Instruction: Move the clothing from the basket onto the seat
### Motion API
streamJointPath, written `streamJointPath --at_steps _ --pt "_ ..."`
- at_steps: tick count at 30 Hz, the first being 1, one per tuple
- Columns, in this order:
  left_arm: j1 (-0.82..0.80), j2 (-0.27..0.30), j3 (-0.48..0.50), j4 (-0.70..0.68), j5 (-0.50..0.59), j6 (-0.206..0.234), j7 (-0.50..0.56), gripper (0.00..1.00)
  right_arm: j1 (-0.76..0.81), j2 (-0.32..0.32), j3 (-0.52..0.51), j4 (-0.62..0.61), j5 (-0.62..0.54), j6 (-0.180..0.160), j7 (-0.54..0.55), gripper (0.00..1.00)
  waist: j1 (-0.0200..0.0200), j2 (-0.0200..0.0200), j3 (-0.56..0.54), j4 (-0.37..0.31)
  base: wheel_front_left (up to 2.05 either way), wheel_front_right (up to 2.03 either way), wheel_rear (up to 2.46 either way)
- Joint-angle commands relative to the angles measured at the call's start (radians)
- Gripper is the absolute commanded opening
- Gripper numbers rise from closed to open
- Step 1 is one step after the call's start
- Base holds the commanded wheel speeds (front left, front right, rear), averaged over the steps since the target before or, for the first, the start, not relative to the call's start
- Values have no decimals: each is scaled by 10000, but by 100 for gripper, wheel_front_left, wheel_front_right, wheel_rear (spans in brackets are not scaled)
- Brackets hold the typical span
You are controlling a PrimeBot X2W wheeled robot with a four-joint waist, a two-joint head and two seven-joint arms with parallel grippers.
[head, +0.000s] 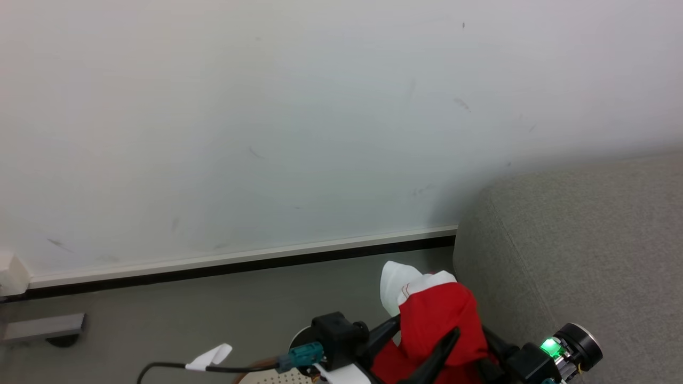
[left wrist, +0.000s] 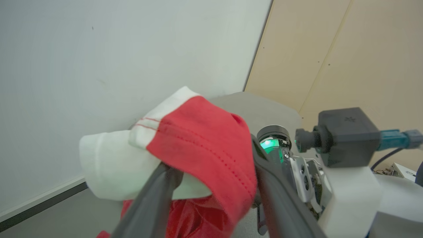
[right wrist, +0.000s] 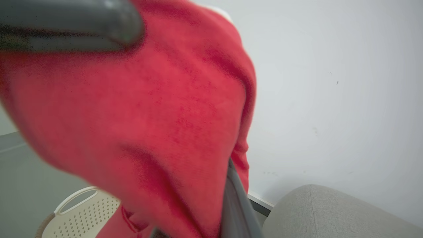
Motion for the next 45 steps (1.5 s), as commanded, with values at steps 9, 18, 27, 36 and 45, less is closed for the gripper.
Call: streamJointPath --at_steps 9,18,27,36,45 --pt "-39 36 143 1134 312 210 -764 100 195 -167 -585 -399 292 -30 -6 0 0 -1 138 -521 0 0 0" --pt "-100 -25 245 1998 621 254 -1310 100 219 -292 -1250 -800 304 -30 -6 0 0 -1 234 -1187 0 0 0" --pt "-191 -210 286 2213 759 172 -1456 100 57 -507 -1763 -1266 294 -30 -6 0 0 -1 301 -2081 0 0 0" --pt "-290 -360 299 2208 859 88 -1489 100 32 -765 -1951 -1371 358 -30 -6 0 0 -1 435 -2892 0 0 0" --pt "-368 -479 282 2219 947 -2 -1489 100 157 -818 -2206 -1417 374 -31 -6 0 0 -1 525 -3069 0 0 0"
